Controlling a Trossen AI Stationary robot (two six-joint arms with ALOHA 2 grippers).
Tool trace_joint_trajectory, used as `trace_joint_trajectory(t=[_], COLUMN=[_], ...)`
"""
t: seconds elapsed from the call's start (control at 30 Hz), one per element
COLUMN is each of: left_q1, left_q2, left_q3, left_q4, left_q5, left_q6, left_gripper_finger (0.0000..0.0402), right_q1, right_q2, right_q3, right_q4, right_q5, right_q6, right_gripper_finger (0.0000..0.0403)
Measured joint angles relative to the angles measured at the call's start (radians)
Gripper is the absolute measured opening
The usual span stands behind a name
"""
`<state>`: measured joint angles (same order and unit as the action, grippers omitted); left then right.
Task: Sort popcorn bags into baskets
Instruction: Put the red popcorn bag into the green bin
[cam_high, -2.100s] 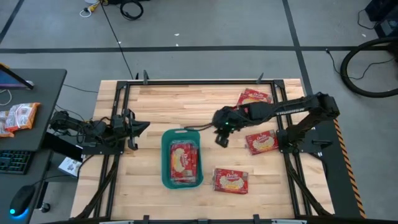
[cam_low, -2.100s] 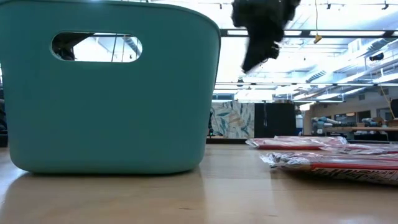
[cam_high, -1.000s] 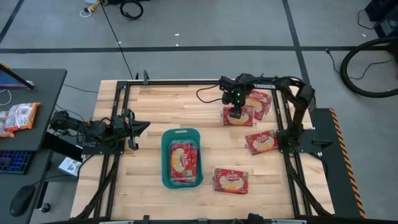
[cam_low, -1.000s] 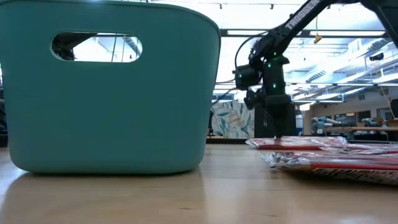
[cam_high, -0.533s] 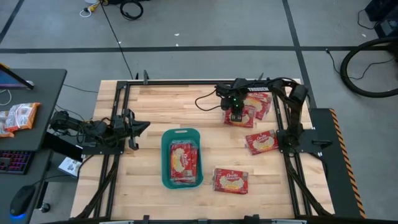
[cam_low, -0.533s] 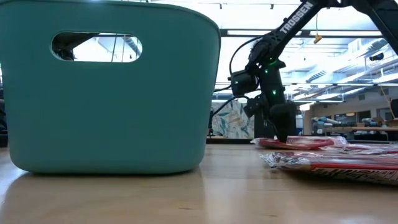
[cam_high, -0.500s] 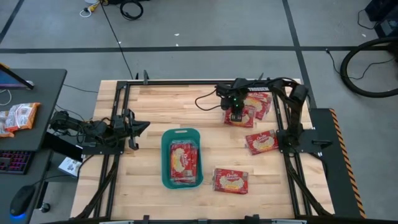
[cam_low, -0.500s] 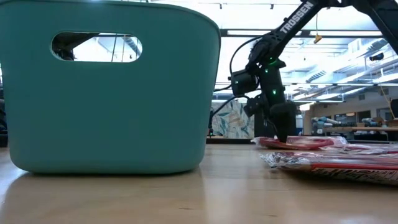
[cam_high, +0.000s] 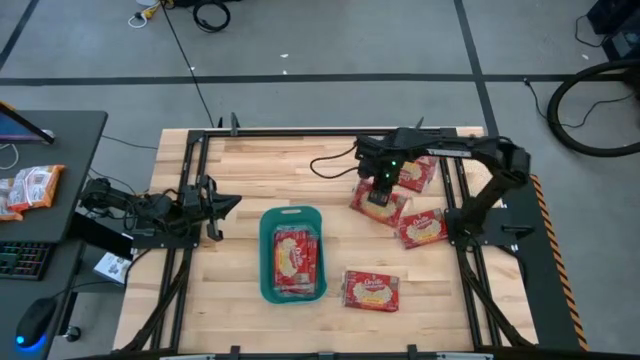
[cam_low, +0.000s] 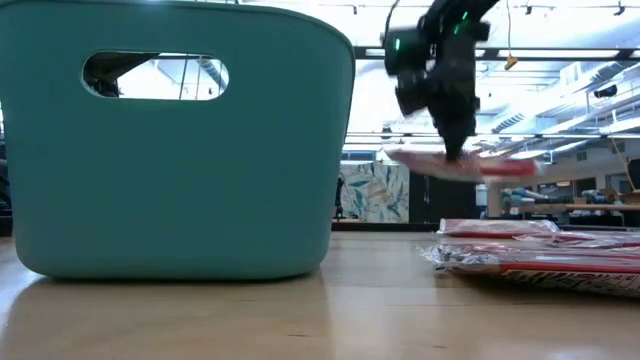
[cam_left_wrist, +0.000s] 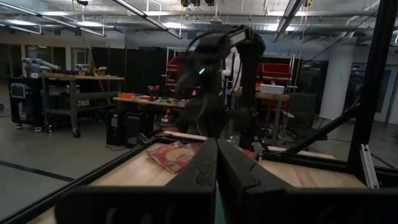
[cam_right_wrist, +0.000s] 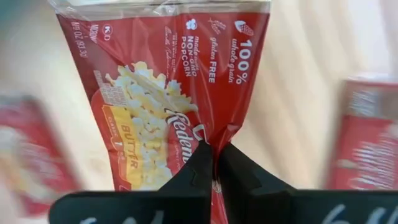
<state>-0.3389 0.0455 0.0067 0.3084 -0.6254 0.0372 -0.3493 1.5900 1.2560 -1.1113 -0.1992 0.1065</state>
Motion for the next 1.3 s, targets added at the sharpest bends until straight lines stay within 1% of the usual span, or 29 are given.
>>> trace_joint_trajectory(t=[0.13, 0.3, 0.4, 0.47, 0.57, 0.77, 0.87, 0.93, 1.0, 1.13, 1.23, 1.3], left_q1=[0.0, 0.0, 0.0, 0.0, 0.0, 0.0, 0.0, 0.0, 0.0, 0.0, 0.0, 0.0], left_q2=[0.0, 0.0, 0.0, 0.0, 0.0, 0.0, 0.0, 0.0, 0.0, 0.0, 0.0, 0.0], left_q3=[0.0, 0.0, 0.0, 0.0, 0.0, 0.0, 0.0, 0.0, 0.0, 0.0, 0.0, 0.0], left_q4=[0.0, 0.0, 0.001, 0.0, 0.0, -0.006, -0.01, -0.009, -0.01, -0.009, -0.009, -0.011], left_q5=[0.0, 0.0, 0.0, 0.0, 0.0, 0.0, 0.0, 0.0, 0.0, 0.0, 0.0, 0.001], left_q6=[-0.001, -0.005, -0.007, -0.008, -0.008, -0.008, -0.008, -0.008, -0.008, -0.007, -0.007, -0.008], left_gripper_finger=[0.0007, 0.0007, 0.0007, 0.0007, 0.0007, 0.0007, 0.0007, 0.0007, 0.0007, 0.0007, 0.0007, 0.0007], right_q1=[0.108, 0.248, 0.312, 0.347, 0.386, 0.451, 0.483, 0.495, 0.504, 0.516, 0.516, 0.507], right_q2=[-0.069, -0.076, -0.032, 0.01, 0.079, 0.204, 0.246, 0.259, 0.262, 0.268, 0.253, 0.237], right_q3=[0.0, 0.0, 0.001, 0.001, 0.001, 0.001, 0.001, 0.001, 0.0, 0.001, 0.001, 0.001], right_q4=[0.167, 0.477, 0.662, 0.754, 0.847, 1.114, 1.167, 1.166, 1.156, 1.187, 1.189, 1.185], right_q5=[-0.09, -0.066, -0.045, -0.012, 0.048, 0.104, 0.144, 0.152, 0.156, 0.156, 0.124, 0.071], right_q6=[0.192, 0.424, 0.535, 0.584, 0.64, 0.716, 0.74, 0.749, 0.762, 0.766, 0.741, 0.715], right_gripper_finger=[0.002, 0.0021, 0.0021, 0.0022, 0.0023, 0.0023, 0.0026, 0.0032, 0.0045, 0.0082, 0.0111, 0.0126])
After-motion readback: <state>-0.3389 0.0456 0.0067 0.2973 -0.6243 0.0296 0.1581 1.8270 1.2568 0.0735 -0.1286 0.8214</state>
